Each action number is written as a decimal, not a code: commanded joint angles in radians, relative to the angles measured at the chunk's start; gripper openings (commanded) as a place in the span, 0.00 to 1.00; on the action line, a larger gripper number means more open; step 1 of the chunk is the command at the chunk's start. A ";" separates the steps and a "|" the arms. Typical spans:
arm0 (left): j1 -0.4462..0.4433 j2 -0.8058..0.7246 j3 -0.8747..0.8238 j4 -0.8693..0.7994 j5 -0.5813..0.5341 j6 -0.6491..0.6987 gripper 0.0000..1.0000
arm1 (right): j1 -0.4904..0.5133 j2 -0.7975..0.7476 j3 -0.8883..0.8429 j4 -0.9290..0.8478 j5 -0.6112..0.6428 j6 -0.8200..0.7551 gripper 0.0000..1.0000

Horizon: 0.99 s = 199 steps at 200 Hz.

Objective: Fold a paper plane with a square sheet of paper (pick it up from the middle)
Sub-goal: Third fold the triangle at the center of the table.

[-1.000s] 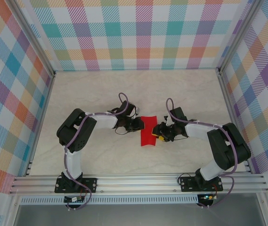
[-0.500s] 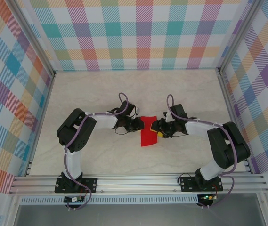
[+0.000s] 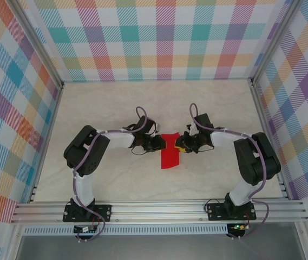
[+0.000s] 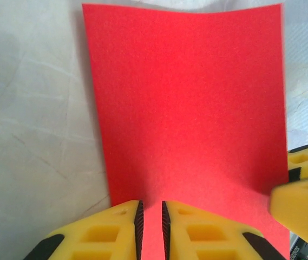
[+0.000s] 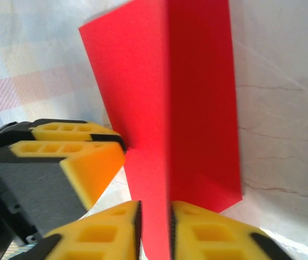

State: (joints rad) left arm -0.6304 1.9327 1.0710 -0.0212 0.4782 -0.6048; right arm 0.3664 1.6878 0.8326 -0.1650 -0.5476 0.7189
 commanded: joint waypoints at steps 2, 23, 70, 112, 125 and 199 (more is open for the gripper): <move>0.005 -0.074 -0.002 -0.059 -0.001 0.042 0.26 | -0.003 0.025 0.015 -0.040 -0.024 -0.019 0.14; -0.018 -0.130 0.018 -0.113 -0.033 0.089 0.30 | -0.003 0.034 0.022 -0.042 -0.035 -0.014 0.10; -0.155 -0.285 -0.036 -0.185 -0.201 0.207 0.45 | -0.003 0.035 0.033 -0.065 -0.041 -0.001 0.09; -0.384 -0.336 -0.060 -0.224 -0.463 0.312 0.57 | -0.003 0.041 0.043 -0.079 -0.049 -0.007 0.10; -0.455 -0.335 -0.063 -0.221 -0.560 0.337 0.58 | -0.003 0.042 0.043 -0.082 -0.052 -0.008 0.10; -0.605 -0.179 0.038 -0.282 -0.838 0.426 0.62 | -0.003 0.041 0.049 -0.088 -0.060 -0.006 0.10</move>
State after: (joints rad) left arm -1.2041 1.6852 1.0508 -0.2405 -0.2375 -0.2337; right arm 0.3664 1.7206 0.8589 -0.2302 -0.5781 0.7174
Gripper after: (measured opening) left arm 0.631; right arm 0.104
